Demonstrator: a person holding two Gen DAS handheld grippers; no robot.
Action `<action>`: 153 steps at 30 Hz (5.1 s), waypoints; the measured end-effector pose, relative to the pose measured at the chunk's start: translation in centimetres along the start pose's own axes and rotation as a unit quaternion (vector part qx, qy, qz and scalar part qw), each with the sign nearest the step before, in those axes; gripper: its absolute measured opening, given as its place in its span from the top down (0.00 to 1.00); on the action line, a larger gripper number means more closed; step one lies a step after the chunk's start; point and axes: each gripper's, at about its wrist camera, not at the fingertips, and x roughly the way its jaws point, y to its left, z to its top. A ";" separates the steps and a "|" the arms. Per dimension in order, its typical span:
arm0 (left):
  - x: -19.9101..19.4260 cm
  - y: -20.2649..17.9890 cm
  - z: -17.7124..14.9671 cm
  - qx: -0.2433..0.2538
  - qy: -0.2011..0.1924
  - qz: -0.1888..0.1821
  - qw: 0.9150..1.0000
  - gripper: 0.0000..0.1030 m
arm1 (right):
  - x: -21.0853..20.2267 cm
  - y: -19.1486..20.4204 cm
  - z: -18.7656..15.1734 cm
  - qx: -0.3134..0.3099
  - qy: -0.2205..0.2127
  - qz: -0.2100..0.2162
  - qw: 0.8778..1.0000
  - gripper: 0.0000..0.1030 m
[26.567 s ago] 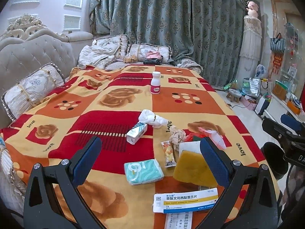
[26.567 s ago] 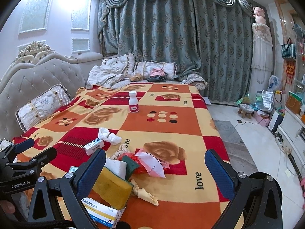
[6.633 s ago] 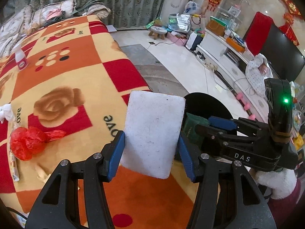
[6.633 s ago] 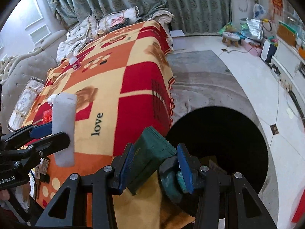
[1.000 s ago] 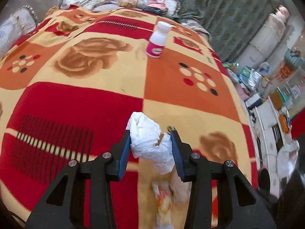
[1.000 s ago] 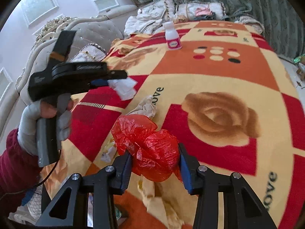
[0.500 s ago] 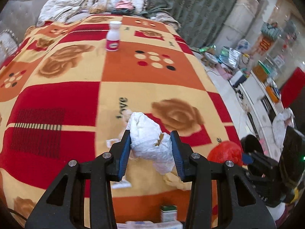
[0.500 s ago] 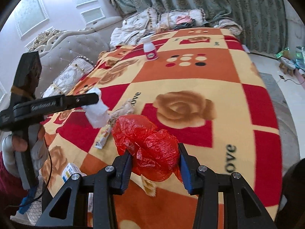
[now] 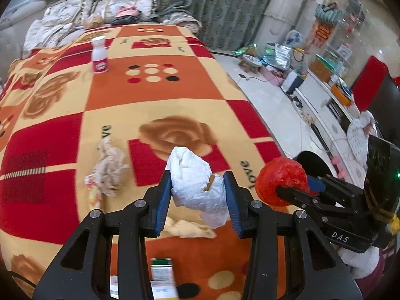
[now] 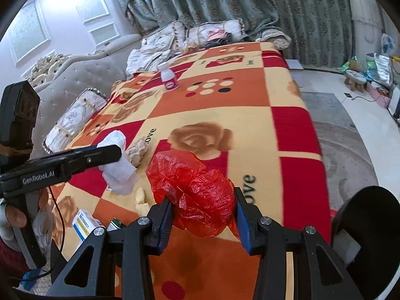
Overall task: Collect trash
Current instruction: 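Carry bag and tissue over the black bin and open both tools, then move both open tools back over the bed, then grasp the white-blue medicine box with the left tool while the right tool grasps the crumpled beige paper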
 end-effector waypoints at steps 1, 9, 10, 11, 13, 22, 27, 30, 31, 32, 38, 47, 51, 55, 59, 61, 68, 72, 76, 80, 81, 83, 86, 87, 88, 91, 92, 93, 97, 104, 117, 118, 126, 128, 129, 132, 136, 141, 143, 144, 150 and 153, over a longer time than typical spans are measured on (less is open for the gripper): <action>0.2 -0.7 0.0 0.005 0.002 -0.003 1.000 0.62 | -0.3 -0.3 -0.1 0.002 -0.002 -0.002 1.000 0.59; 1.3 -5.1 0.0 0.034 0.010 -0.021 0.999 0.62 | -2.7 -3.1 -1.0 0.027 -0.015 -0.022 0.999 0.59; 1.4 -5.5 0.0 0.036 0.011 -0.023 0.999 0.62 | -3.0 -3.6 -1.1 0.031 -0.017 -0.025 0.999 0.59; 1.6 -6.1 0.0 0.040 0.013 -0.025 0.999 0.62 | -3.3 -4.0 -1.2 0.035 -0.018 -0.027 0.999 0.59; 2.1 -7.2 -0.1 0.046 0.017 -0.031 0.998 0.62 | -3.8 -4.7 -1.4 0.042 -0.021 -0.031 0.998 0.59; 3.8 -11.3 0.1 0.067 0.028 -0.050 0.996 0.62 | -6.0 -8.2 -2.6 0.078 -0.030 -0.054 0.995 0.59; 4.9 -13.3 -0.1 0.073 0.037 -0.061 0.995 0.62 | -7.0 -10.0 -3.3 0.093 -0.032 -0.064 0.993 0.59; 5.5 -14.2 -0.2 0.077 0.042 -0.065 0.994 0.62 | -7.5 -10.8 -3.6 0.100 -0.034 -0.069 0.992 0.59; 5.7 -14.5 -0.2 0.079 0.044 -0.067 0.994 0.62 | -7.7 -11.2 -3.7 0.102 -0.034 -0.070 0.992 0.59; 5.9 -14.8 -0.2 0.079 0.045 -0.068 0.993 0.62 | -7.9 -11.5 -3.8 0.105 -0.035 -0.072 0.991 0.59; 6.8 -16.2 -0.2 0.081 0.050 -0.083 0.992 0.62 | -8.6 -13.1 -4.4 0.120 -0.035 -0.081 0.989 0.59; 8.8 -18.3 -0.2 0.081 0.066 -0.108 0.989 0.62 | -9.9 -15.6 -5.4 0.144 -0.040 -0.101 0.984 0.59; 9.6 -19.7 -0.2 0.083 0.071 -0.125 0.986 0.62 | -10.4 -17.1 -5.8 0.161 -0.038 -0.112 0.980 0.59; 10.4 -20.7 -0.4 0.082 0.077 -0.146 0.983 0.60 | -10.8 -18.5 -6.2 0.179 -0.038 -0.121 0.976 0.57; 10.5 -21.4 -0.5 0.083 0.080 -0.183 0.976 0.49 | -11.2 -19.7 -6.2 0.195 -0.041 -0.145 0.969 0.45; 10.3 -21.4 -0.5 0.087 0.076 -0.175 0.978 0.48 | -11.4 -20.2 -6.2 0.204 -0.042 -0.153 0.966 0.29; 10.1 -19.9 -0.4 0.074 0.078 -0.155 0.982 0.48 | -11.3 -19.7 -5.8 0.203 -0.043 -0.148 0.967 0.28; 9.3 -19.1 -0.7 0.072 0.075 -0.145 0.984 0.48 | -10.9 -18.6 -5.5 0.190 -0.035 -0.152 0.969 0.28; 7.9 -17.4 -1.2 0.068 0.047 -0.094 0.992 0.48 | -10.5 -17.5 -5.2 0.178 -0.033 -0.146 0.973 0.27; 6.6 -15.7 -1.6 0.060 0.037 -0.065 0.995 0.48 | -9.9 -16.0 -4.7 0.165 -0.034 -0.133 0.977 0.27; 6.3 -15.3 -1.7 0.058 0.035 -0.059 0.996 0.48 | -9.7 -15.6 -4.6 0.162 -0.035 -0.131 0.977 0.27; 5.3 -14.3 -2.1 0.054 0.030 -0.051 0.997 0.48 | -9.1 -14.5 -4.3 0.152 -0.032 -0.122 0.980 0.27; 3.7 -12.3 -2.6 0.046 0.026 -0.044 0.998 0.48 | -7.9 -12.8 -3.8 0.138 -0.024 -0.108 0.984 0.27; 3.3 -11.8 -2.7 0.045 0.026 -0.041 0.998 0.48 | -7.5 -12.2 -3.7 0.133 -0.022 -0.103 0.986 0.27; 2.7 -10.8 -2.9 0.046 0.026 -0.033 0.998 0.48 | -6.9 -11.4 -3.5 0.126 -0.017 -0.096 0.987 0.27; 1.4 -8.7 -3.3 0.043 0.025 -0.018 0.999 0.48 | -5.2 -9.7 -3.2 0.117 -0.005 -0.074 0.990 0.27; 1.1 -8.0 -3.4 0.040 0.024 -0.012 0.999 0.48 | -4.7 -9.1 -3.1 0.114 0.000 -0.065 0.991 0.27; 0.7 -7.2 -3.6 0.036 0.024 -0.007 0.999 0.48 | -4.3 -8.7 -3.0 0.113 0.003 -0.060 0.992 0.27; -0.7 -2.6 -4.1 0.014 0.027 0.018 0.999 0.48 | -1.8 -5.7 -2.6 0.094 0.025 -0.036 0.995 0.27; -3.7 4.4 -5.9 -0.017 0.034 0.050 0.998 0.48 | 1.6 0.2 -2.1 0.027 0.058 0.003 0.998 0.27; -6.8 11.9 -13.6 -0.069 0.094 0.097 0.989 0.48 | 5.6 6.9 -3.0 -0.051 0.119 0.044 0.991 0.27; -6.6 12.0 -13.9 -0.069 0.100 0.097 0.988 0.48 | 5.8 7.0 -3.0 -0.052 0.121 0.044 0.990 0.27; -3.1 11.4 -12.4 -0.080 0.094 0.070 0.990 0.48 | 6.5 7.5 -3.1 -0.057 0.132 0.037 0.989 0.27; -1.6 10.8 -10.8 -0.076 0.088 0.059 0.991 0.48 | 6.2 7.2 -3.0 -0.055 0.130 0.028 0.990 0.27; -0.9 10.4 -10.1 -0.073 0.087 0.052 0.992 0.48 | 6.0 6.8 -2.9 -0.050 0.128 0.023 0.990 0.27; 1.0 8.9 -8.4 -0.059 0.085 0.038 0.994 0.48 | 5.5 5.6 -2.8 -0.038 0.125 0.010 0.991 0.27; 1.8 7.9 -7.2 -0.061 0.083 0.027 0.994 0.48 | 4.8 4.1 -2.9 -0.023 0.123 -0.002 0.992 0.27; 0.0 7.6 -7.0 -0.044 0.064 0.031 0.996 0.48 | 5.0 2.9 -3.0 -0.009 0.126 -0.005 0.992 0.27; -0.4 7.5 -6.9 -0.019 0.057 0.033 0.998 0.48 | 5.3 2.7 -3.1 -0.008 0.130 -0.001 0.992 0.27; -0.4 7.4 -6.9 -0.001 0.057 0.028 0.998 0.48 | 5.4 2.8 -3.2 -0.009 0.132 0.000 0.991 0.27; 1.4 6.3 -6.6 0.097 0.069 0.025 0.993 0.48 | 5.9 3.8 -3.3 -0.018 0.136 0.009 0.990 0.27; 2.6 5.5 -6.3 0.151 0.077 0.023 0.985 0.47 | 5.9 3.9 -3.3 -0.022 0.139 0.006 0.990 0.27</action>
